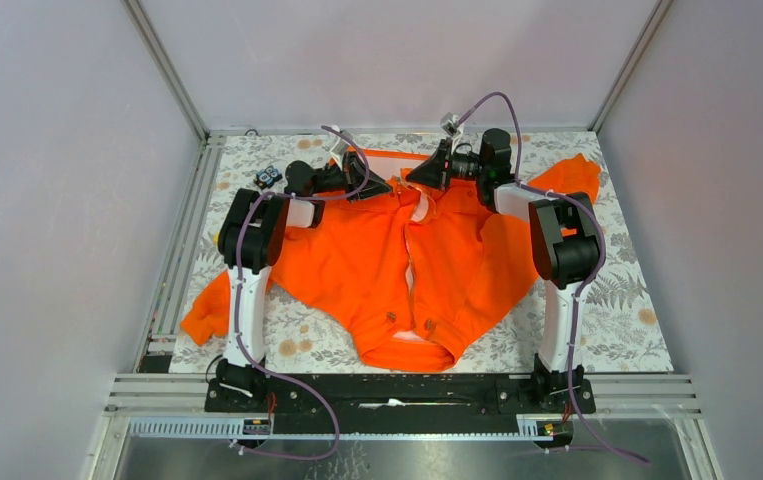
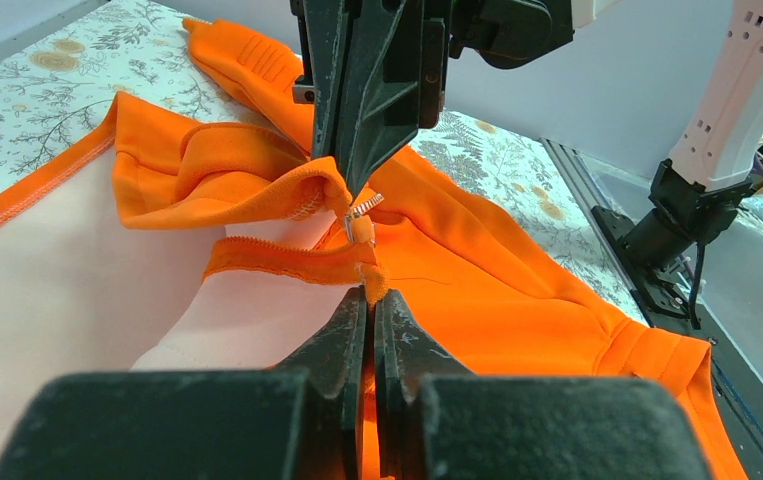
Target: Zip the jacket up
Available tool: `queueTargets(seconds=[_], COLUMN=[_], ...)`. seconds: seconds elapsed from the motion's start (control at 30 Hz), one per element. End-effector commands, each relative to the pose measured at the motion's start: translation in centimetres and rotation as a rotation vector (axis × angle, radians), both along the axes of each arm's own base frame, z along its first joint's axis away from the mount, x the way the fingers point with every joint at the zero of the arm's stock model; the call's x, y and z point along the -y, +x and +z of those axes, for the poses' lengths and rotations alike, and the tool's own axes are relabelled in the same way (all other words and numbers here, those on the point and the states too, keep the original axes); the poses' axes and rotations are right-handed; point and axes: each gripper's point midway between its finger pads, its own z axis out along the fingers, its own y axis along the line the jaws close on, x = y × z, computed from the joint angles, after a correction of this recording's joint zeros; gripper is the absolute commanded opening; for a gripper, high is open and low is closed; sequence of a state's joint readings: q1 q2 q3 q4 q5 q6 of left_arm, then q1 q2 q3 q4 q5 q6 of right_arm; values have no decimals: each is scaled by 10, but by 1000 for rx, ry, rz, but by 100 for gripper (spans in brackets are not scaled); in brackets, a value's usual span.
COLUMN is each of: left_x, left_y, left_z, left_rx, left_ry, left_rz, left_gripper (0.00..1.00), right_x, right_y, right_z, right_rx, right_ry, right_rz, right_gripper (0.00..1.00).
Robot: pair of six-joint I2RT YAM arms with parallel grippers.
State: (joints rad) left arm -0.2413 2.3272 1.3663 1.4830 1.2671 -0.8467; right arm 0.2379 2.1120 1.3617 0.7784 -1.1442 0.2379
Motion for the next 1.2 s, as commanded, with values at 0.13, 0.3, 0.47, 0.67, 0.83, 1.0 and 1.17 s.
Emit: queueTargets(seconds=[0.13,0.3,0.47,0.67,0.83,1.0,1.17], left_x=[3,4,3,-1,-4,-5,-4], left_y=[-8,-8,-7,-4,-4,-3,-3], left_z=[31,32,31,30,30,30,30], left_rx=[170,171,173,169,171,171,168], left_ry=[-27,-28,-27,-28,-26,-29,-28], left_rz=[-38,-38,-37,-21,-16,-8,-10], left_gripper=[0,0,0,0,0,0,0], right_x=[-9,-13,-13,-12,-9,-7,-8], right_y=[-9,-11,-13,-14,-9,-4,-5], right_z=[40,38,37,38,39,38,41], right_rx=[109,98,100,106,107,105,105], right_ry=[43,42,40,35,30,27,41], right_rz=[51,71,78,73,32,-8,4], right_gripper=[0,0,0,0,0,0,0])
